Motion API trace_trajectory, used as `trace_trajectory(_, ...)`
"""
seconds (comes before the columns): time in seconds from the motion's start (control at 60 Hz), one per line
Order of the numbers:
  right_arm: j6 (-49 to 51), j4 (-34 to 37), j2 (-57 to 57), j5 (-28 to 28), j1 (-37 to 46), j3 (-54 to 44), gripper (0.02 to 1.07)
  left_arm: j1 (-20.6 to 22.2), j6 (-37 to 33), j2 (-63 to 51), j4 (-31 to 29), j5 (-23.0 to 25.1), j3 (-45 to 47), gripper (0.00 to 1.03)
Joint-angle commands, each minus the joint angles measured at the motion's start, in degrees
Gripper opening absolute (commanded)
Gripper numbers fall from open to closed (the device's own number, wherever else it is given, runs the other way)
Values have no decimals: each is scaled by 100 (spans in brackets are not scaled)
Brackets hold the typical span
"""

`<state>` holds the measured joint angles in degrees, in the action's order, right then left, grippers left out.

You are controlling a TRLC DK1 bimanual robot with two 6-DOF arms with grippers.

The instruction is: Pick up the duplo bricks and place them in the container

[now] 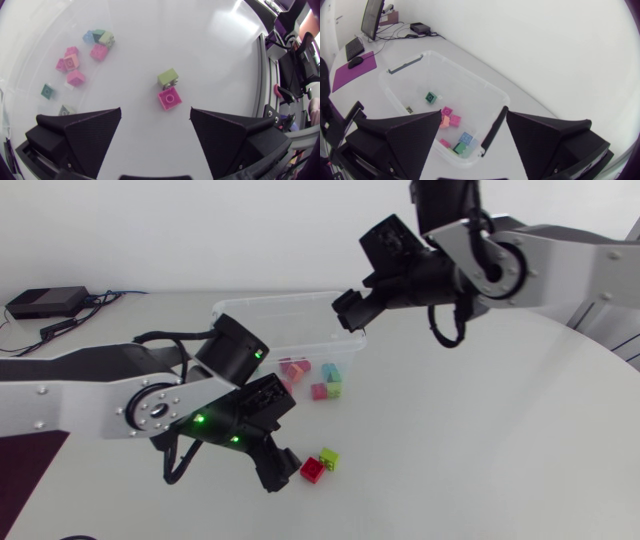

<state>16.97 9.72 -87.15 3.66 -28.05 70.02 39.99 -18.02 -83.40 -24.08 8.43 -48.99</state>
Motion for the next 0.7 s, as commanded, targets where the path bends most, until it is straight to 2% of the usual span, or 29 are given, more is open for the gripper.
trace_trajectory(0.0,-229,-66,603,-190,98,-691,100,123,343,-450,-194,-69,-383,96)
trace_trajectory(0.117,-519,-84,1561,-287,309,-1535,99,361,668,-915,-414,-315,-743,94)
trace_trajectory(0.333,-730,57,2677,-278,547,-2599,97,659,994,-1504,-809,-386,-1236,94)
trace_trajectory(0.583,-792,171,3090,-155,573,-3372,97,712,1178,-2093,-976,-482,-1640,92)
trace_trajectory(0.683,-774,162,3266,-76,582,-3627,97,721,1248,-2304,-1143,-482,-1798,87)
